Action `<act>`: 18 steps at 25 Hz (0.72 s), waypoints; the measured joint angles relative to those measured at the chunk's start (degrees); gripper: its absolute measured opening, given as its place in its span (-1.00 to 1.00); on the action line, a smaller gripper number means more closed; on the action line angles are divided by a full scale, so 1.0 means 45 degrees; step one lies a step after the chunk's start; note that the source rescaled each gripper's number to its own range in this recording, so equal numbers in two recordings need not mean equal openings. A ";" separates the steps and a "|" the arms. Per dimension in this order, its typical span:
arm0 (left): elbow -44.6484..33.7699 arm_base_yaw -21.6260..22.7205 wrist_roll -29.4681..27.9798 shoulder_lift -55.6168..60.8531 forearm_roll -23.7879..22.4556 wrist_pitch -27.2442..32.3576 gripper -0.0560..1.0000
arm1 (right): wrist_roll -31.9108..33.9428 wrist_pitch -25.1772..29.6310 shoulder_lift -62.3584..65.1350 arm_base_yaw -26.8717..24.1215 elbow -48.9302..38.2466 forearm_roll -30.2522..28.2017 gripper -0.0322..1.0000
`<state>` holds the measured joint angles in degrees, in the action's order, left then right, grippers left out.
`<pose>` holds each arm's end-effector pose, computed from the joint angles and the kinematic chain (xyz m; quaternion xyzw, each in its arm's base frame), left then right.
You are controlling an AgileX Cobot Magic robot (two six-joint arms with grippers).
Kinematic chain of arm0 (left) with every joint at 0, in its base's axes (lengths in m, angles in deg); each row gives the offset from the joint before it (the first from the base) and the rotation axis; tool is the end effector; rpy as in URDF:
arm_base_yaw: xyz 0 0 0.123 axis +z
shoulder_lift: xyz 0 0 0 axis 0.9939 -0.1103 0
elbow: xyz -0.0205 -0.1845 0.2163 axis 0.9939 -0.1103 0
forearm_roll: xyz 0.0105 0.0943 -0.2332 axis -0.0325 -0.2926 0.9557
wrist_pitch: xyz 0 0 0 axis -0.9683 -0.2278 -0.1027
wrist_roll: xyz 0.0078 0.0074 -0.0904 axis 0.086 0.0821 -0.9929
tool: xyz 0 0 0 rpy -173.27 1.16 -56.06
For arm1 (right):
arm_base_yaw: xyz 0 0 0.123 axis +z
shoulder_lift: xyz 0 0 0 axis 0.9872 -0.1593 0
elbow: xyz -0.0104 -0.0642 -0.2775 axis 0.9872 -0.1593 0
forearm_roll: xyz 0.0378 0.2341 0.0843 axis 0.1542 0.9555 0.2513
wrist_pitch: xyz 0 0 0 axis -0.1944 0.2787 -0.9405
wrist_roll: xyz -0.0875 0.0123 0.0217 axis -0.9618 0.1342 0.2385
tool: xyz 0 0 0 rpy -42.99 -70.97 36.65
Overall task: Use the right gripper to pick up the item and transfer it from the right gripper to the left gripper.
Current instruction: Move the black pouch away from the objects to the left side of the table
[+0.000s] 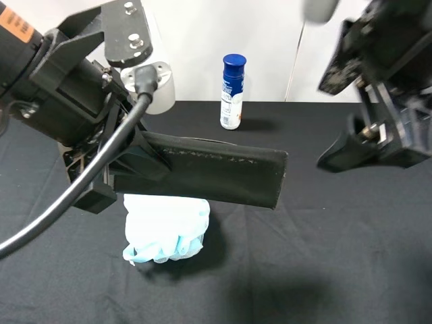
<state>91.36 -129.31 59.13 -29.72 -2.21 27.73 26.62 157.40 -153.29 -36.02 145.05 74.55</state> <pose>0.1640 -0.1940 0.3071 0.5666 0.7450 -0.1558 0.3157 0.1585 0.1538 0.3682 -0.6304 0.7412 0.0029 0.2307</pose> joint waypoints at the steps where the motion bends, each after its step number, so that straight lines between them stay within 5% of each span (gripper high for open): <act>1: 0.0000 0.0000 0.0000 0.0000 0.0000 0.0000 -0.88 | 0.0174 0.0010 0.0301 -0.0111 0.0000 -0.0064 1.00; 12: 0.0000 0.0000 0.0000 0.0000 0.0000 0.0000 -0.88 | 0.2729 0.0024 0.4542 -0.0374 -0.2935 -0.1176 1.00; 18: 0.0000 0.0000 0.0000 0.0000 0.0000 0.0000 -0.89 | 0.5650 0.0052 0.7720 -0.0374 -0.5045 -0.1601 1.00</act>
<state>91.36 -129.31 59.13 -29.72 -2.21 27.73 52.05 157.63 -118.56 -37.70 122.35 67.35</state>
